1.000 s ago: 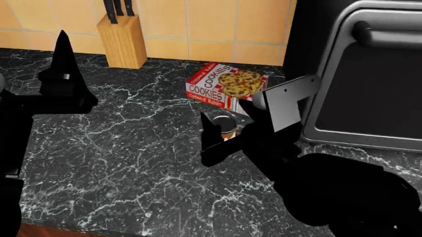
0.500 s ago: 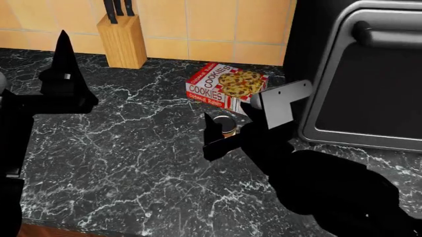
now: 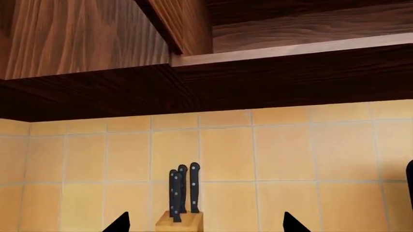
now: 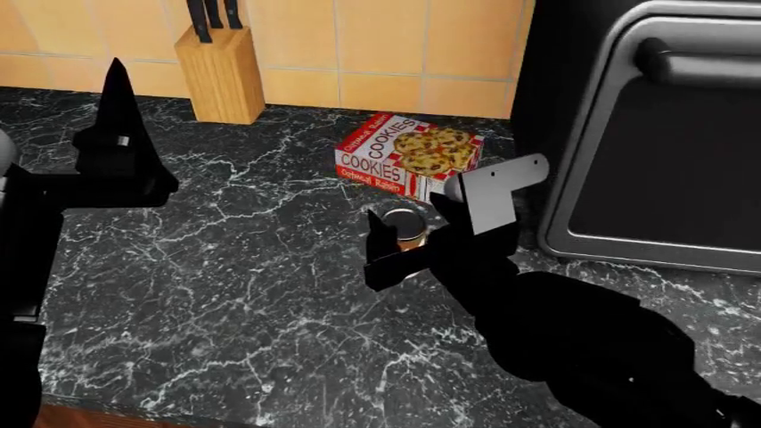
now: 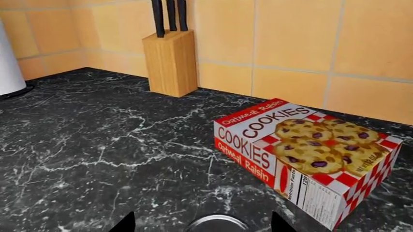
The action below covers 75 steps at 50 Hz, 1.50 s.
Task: Pick the cans from the counter and place them in their designated side in the cabinet.
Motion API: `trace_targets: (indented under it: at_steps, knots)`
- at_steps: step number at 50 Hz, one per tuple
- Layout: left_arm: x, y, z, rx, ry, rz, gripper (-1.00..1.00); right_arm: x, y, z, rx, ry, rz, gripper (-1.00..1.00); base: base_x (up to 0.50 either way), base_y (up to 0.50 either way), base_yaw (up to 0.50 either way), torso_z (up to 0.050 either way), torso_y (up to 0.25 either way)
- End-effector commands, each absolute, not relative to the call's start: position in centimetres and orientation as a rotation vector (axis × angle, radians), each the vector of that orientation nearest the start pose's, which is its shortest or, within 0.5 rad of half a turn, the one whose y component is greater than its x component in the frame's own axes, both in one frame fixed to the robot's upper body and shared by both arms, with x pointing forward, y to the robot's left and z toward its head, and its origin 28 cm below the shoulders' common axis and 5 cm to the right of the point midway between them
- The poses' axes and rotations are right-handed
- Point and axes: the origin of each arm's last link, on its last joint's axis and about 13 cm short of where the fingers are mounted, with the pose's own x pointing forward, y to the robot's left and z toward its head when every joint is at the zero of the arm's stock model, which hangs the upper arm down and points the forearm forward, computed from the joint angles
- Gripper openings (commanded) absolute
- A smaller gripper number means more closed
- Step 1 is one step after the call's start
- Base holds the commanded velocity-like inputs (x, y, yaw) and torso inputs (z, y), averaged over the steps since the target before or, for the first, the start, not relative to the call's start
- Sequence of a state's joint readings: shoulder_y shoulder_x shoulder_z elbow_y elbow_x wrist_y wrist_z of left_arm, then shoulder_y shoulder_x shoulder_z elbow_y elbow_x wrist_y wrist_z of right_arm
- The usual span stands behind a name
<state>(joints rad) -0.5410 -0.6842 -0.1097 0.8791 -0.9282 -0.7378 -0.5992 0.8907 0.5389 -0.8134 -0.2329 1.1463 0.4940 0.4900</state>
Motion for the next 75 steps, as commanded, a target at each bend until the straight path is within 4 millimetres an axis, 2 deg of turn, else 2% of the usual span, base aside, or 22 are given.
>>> trace_targets:
  at_steps: [1,13,31,45,56,66,67,71,75]
  knots:
    - [19.5,26.1,26.0,0.035,-0.518,0.032,1.00,27.7,-6.1,18.6,0.026,0.118,0.483,1.00,0.00,0.00,0.00,0.000,0.000]
    - [19.5,26.0,26.1,0.034,-0.519,0.032,1.00,28.0,-6.2,18.2,0.033,0.122,0.477,1.00,0.00,0.00,0.00,0.000,0.000]
    - [19.5,26.1,25.9,0.035,-0.517,0.036,1.00,29.9,-5.7,16.5,0.034,0.178,0.479,1.00,0.00,0.00,0.00,0.000,0.000]
    - [19.5,26.2,25.9,0.035,-0.517,0.040,1.00,30.1,-6.1,15.6,0.045,0.186,0.450,1.00,0.00,0.00,0.00,0.000,0.000]
    - [19.6,26.2,26.0,0.034,-0.518,0.037,1.00,30.6,-5.7,14.1,0.077,0.202,0.459,1.00,0.00,0.00,0.00,0.000,0.000]
    - [19.6,26.2,25.9,0.033,-0.517,0.036,1.00,31.2,-5.2,13.7,0.103,0.198,0.469,1.00,0.00,0.00,0.00,0.000,0.000]
    - [19.6,26.2,25.9,0.033,-0.516,0.035,1.00,31.3,-5.1,13.6,0.104,0.198,0.470,-1.00,0.00,0.00,0.00,0.000,0.000]
    - [19.6,26.2,25.9,0.034,-0.516,0.036,1.00,31.5,-5.1,13.7,0.106,0.193,0.474,-1.00,0.00,0.00,0.00,0.000,0.000]
    - [19.6,26.3,25.8,0.034,-0.514,0.038,1.00,31.0,-5.3,14.7,0.102,0.163,0.472,-1.00,0.00,0.00,0.00,0.000,0.000]
